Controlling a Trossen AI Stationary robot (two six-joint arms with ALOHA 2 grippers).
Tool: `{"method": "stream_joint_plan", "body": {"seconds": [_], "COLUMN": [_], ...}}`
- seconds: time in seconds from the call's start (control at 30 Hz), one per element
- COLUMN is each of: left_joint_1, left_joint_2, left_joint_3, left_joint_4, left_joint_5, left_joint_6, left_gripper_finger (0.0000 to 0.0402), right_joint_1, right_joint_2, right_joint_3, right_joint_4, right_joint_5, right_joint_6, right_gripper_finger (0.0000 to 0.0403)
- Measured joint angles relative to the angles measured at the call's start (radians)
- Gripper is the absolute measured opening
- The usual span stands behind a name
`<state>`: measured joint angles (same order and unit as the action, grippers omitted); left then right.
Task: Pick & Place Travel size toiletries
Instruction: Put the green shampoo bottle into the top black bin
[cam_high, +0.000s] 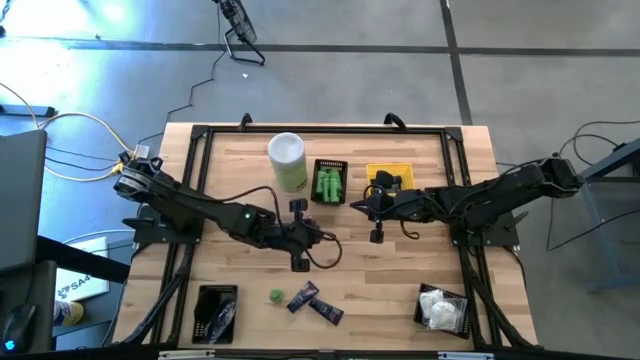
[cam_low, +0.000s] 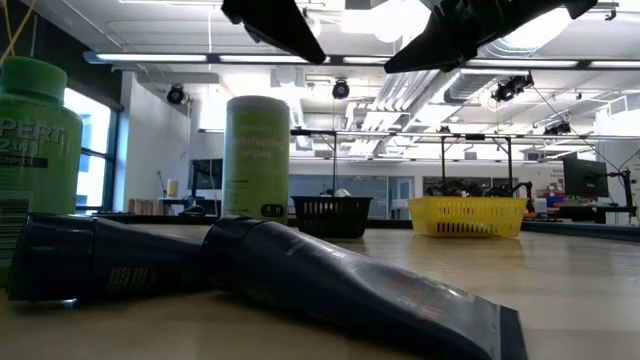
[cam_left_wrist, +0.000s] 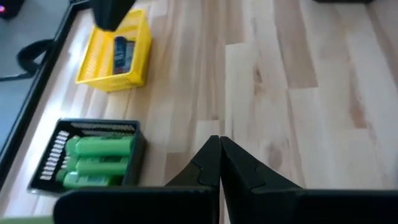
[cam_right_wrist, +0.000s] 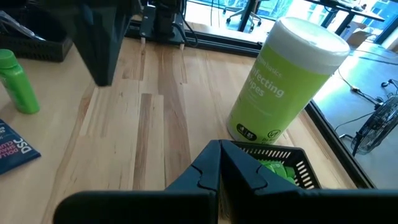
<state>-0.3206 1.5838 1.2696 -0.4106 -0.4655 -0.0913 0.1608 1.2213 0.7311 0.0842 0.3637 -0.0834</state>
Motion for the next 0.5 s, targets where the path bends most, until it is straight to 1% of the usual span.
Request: {"method": "stream_joint_plan", "body": {"seconds": [0.1, 0.2, 0.37, 0.5], "left_joint_1": [0.000, 0.000, -0.002, 0.000], "left_joint_2": [-0.042, -0.106, -0.214, -0.283], "left_joint_3": [-0.027, -0.094, -0.270, -0.408], "left_joint_4": [0.015, 0.050, 0.233, 0.375], "left_joint_5": [0.016, 0.019, 0.038, 0.093], "left_joint_6": [0.009, 0.009, 0.022, 0.046], "left_gripper_finger": [0.0000, 0.0000, 0.0000, 0.0000], "right_joint_1": [0.000, 0.000, 0.000, 0.000], "right_joint_2": [0.000, 0.000, 0.000, 0.000], "right_joint_3": [0.000, 0.000, 0.000, 0.000], "right_joint_4": [-0.001, -0.006, -0.008, -0.007], "right_joint_5": [0.000, 0.000, 0.000, 0.000], "right_joint_6": [0.000, 0.001, 0.002, 0.002], "right_gripper_finger": [0.0005, 0.0005, 0.0005, 0.0005]}}
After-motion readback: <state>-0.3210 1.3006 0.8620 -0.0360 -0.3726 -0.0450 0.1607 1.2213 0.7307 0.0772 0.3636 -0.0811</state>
